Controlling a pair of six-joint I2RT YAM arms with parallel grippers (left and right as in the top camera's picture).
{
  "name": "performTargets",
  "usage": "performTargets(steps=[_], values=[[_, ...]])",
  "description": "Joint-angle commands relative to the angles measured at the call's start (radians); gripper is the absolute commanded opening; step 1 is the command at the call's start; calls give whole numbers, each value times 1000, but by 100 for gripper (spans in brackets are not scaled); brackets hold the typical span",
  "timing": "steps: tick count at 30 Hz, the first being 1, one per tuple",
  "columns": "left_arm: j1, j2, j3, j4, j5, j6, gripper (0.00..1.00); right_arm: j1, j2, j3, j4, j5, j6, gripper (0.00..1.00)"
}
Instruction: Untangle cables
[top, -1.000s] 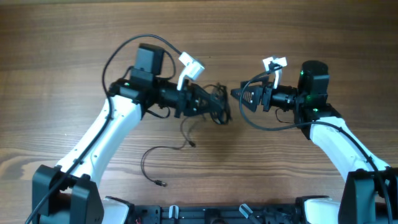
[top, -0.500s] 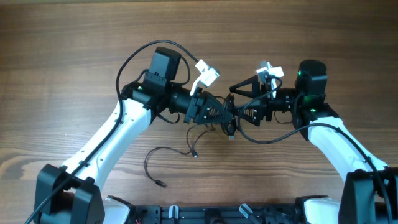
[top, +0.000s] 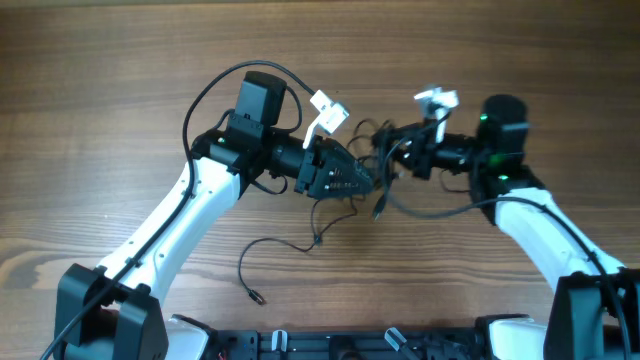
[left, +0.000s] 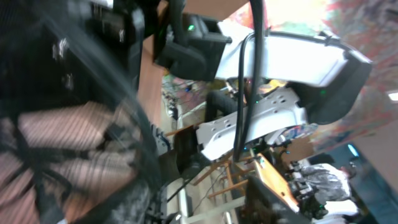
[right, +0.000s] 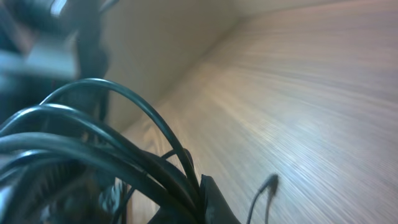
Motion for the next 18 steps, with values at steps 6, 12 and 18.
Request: performTargets(steps=[6,12,18], values=[[-18,-17,6,43,-681,-739,100,-67,11,2,-87,200,444,4],[-87,-17,6,244,-754,-761,100,-51,11,2,-229,251,438,4],[-166,2,6,245,-973,-817,88,-51,11,2,-242,244,413,4]])
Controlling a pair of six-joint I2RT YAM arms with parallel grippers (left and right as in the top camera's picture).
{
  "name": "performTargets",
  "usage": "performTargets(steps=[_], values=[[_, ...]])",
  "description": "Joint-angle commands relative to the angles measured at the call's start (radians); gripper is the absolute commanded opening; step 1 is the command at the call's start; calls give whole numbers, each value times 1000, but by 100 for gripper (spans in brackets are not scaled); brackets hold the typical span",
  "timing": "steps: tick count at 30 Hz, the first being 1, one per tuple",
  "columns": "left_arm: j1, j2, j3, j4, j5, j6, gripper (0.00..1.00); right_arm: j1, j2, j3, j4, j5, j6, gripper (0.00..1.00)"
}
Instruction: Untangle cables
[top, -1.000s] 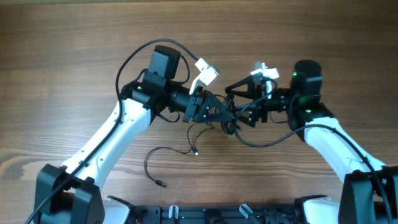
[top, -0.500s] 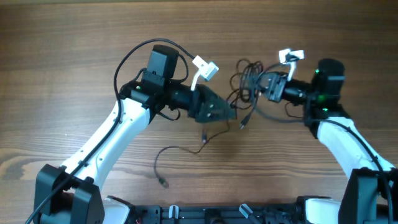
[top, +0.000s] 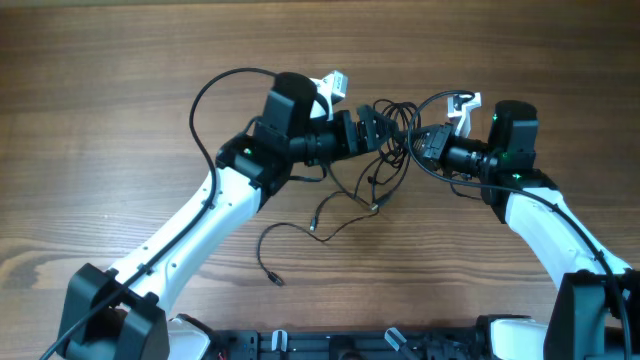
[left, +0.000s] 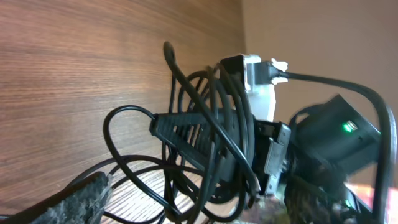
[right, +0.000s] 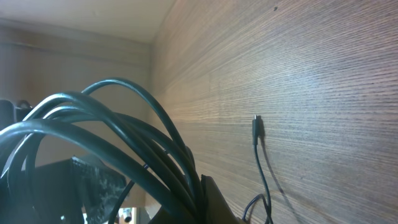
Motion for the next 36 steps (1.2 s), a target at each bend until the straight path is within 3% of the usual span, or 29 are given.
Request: performTargets(steps=[1,7,10,13,14,15,19,21,23,26,27,30,32,36], values=[[-39,13,6,-21,-143,-33,87,3,11,2,3,-3,-7,4],[-45,72,6,18,-144,-167,81,23,11,2,2,-11,-56,4],[-66,100,6,18,-146,-172,48,39,11,2,2,-11,-59,4],[-46,105,6,18,-155,-172,4,35,11,2,-14,-11,-98,4],[-30,102,6,17,-153,-172,4,29,11,2,-25,-11,-133,6],[-11,98,6,17,-142,-172,4,24,11,2,-47,-7,-151,14],[82,95,6,-21,-91,-271,4,8,11,2,-154,10,-190,75],[107,95,6,-54,-90,-347,4,8,11,2,-193,23,-190,82],[114,95,6,-69,-89,-401,4,8,11,2,-199,20,-190,78],[102,95,6,-69,-79,-383,4,8,11,2,-192,8,-188,59],[93,95,6,-64,-66,-336,4,8,11,2,-184,-18,-186,48],[67,95,6,-39,0,-150,4,10,11,2,-149,-90,-140,35],[51,95,6,-39,2,-95,4,10,11,2,-145,-91,-77,29],[32,95,6,-7,3,-55,4,37,11,2,-141,-91,-58,29]])
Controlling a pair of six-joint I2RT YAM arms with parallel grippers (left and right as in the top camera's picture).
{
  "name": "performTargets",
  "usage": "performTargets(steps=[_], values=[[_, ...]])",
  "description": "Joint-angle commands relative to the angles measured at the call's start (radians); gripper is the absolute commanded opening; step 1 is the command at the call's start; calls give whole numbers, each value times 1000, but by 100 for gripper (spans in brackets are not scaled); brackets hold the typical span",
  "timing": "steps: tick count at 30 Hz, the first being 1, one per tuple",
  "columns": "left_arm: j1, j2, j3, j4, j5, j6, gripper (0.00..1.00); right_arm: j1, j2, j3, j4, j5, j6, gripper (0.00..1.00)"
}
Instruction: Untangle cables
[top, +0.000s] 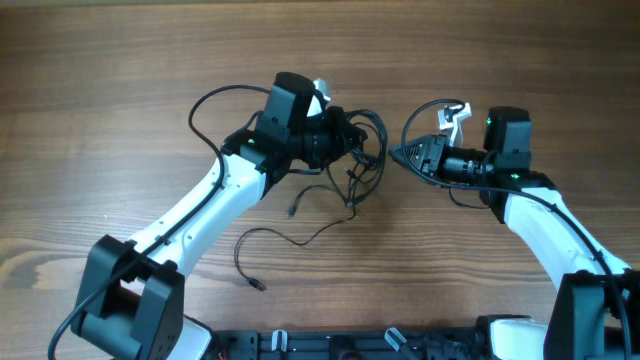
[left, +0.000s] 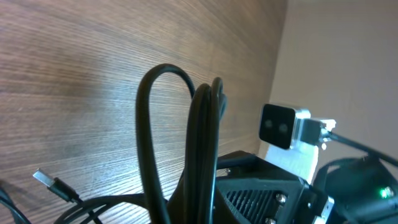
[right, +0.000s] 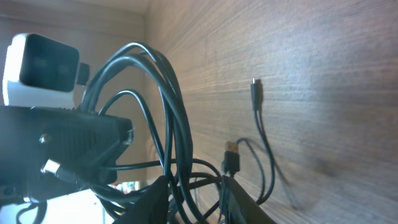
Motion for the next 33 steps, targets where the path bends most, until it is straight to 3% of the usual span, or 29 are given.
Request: performTargets(steps=[1,6,10,13,18,22,26,27,29,30,33], values=[[-16,-2,6,31,22,95,4,32,11,2,11,-28,34,29],[-19,-2,6,39,19,200,4,59,11,2,63,-28,38,29],[-19,-2,6,65,20,220,4,71,11,2,50,39,38,5],[13,-8,7,89,30,220,4,74,11,2,-19,127,11,4],[158,-24,6,87,61,183,4,74,11,2,-157,147,-208,4],[230,-24,6,84,60,62,4,74,11,2,-231,301,-195,4],[241,-24,6,78,61,55,5,74,11,2,-231,377,-149,5],[238,-24,6,71,61,61,5,74,11,2,-231,404,-145,7],[230,-24,6,64,90,143,5,72,11,2,-231,483,-139,24],[225,-24,6,62,137,203,4,66,11,2,-229,504,-112,39],[220,-24,6,68,233,286,4,53,11,2,-163,364,-101,68]])
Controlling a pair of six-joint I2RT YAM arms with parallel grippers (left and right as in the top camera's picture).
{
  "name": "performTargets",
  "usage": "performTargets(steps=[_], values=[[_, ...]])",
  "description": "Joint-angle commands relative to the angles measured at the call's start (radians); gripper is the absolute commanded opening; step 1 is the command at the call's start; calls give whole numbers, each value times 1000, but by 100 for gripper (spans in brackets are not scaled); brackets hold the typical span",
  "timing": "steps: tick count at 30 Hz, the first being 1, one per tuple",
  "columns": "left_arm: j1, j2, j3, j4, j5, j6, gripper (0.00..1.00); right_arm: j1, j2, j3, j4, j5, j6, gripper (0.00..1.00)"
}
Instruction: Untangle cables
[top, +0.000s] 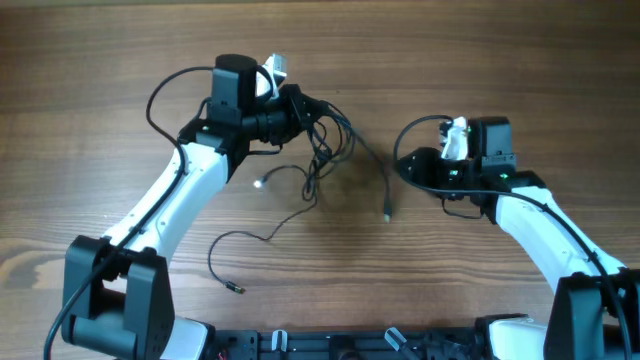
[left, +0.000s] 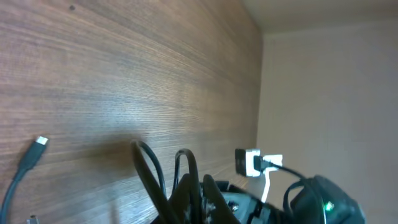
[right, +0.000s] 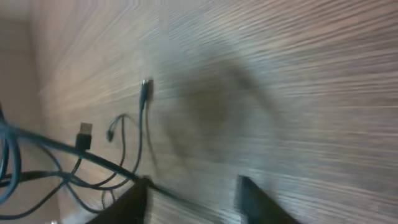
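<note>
A tangle of black cables (top: 322, 135) hangs from my left gripper (top: 300, 112), which is shut on it at the back left of centre; the left wrist view shows loops pinched at the gripper (left: 200, 193). Loose ends trail onto the wood: a silver plug (top: 258, 182), a thin lead ending at the front (top: 233, 289), and a long strand with a plug (top: 387, 213). My right gripper (top: 418, 172) is open, low over the table at the right. Its fingertips (right: 142, 185) are wide apart, and the long strand (right: 74, 152) runs up to the left one.
The wooden table (top: 520, 60) carries nothing else. Each arm's own black service cable loops beside its wrist, the right one (top: 400, 150) near the gripper. The arm bases stand at the front edge.
My left gripper has moved left and back with the bundle. My right gripper, which had loops between its open fingers, now sits apart to the right, and one strand lies stretched out between them.
First both grippers met at the tangle mid-table, my right one shut on the loops. Then the bundle was in my left gripper and my right one stood open around it. Now the arms are apart and the cable ends are spread over the table.
</note>
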Motion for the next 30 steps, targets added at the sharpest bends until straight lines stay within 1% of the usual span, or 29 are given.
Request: performTargets(steps=[1,2,3,4,5,6,7,9,11,12,14,15,16,17,18,19,20,22,23,24,25,26,28,30], values=[[-3,-24,18,11,125,174,7,-9,11,-9,96,-137,-12,79],[-13,-24,18,11,154,223,11,-9,11,-9,167,-288,-76,86],[-32,-24,18,10,189,268,24,-9,11,-9,265,-462,-106,90],[-44,-24,18,10,200,280,36,-9,11,-9,306,-517,-105,92],[-55,-24,18,11,198,280,51,-9,11,-9,342,-556,-104,93],[-66,-24,18,16,190,279,86,-9,11,-9,372,-574,-102,93],[-77,-24,18,19,147,266,100,-9,11,-9,378,-564,-96,93],[-78,-24,18,35,106,196,100,-9,11,-9,374,-550,-92,93],[-60,-25,18,75,105,108,100,-9,11,-9,370,-495,-31,93],[-50,-27,18,80,104,89,100,-9,11,-9,367,-459,-18,93],[-39,-27,18,75,104,87,100,-9,11,-9,353,-398,-3,93],[-33,-27,18,71,103,87,100,-9,11,-9,334,-343,26,91],[-31,-27,18,66,99,87,100,-9,11,-9,320,-293,27,86],[-29,-27,18,57,89,87,100,-9,11,-9,315,-211,20,76],[-30,-27,18,41,67,87,100,-7,11,-9,333,-164,11,72],[-31,-27,18,8,18,87,100,-1,11,-9,367,-134,-41,67],[-36,-27,18,-23,-43,87,100,10,11,-9,371,-93,-60,66],[-42,-27,18,-49,-111,88,100,56,14,-9,330,-6,-81,66],[-43,-27,18,-50,-120,88,100,93,24,-9,311,73,-81,68],[-43,-27,18,-50,-130,88,100,124,42,-9,310,146,-82,72],[-43,-27,18,-51,-142,88,100,150,66,-9,319,198,-81,74],[-43,-27,18,-52,-150,88,100,167,92,-9,337,206,-81,74],[-41,-27,18,-59,-159,88,100,190,163,-9,388,163,-69,72],[-29,-27,18,-71,-175,92,100,192,221,-9,396,155,-32,62]])
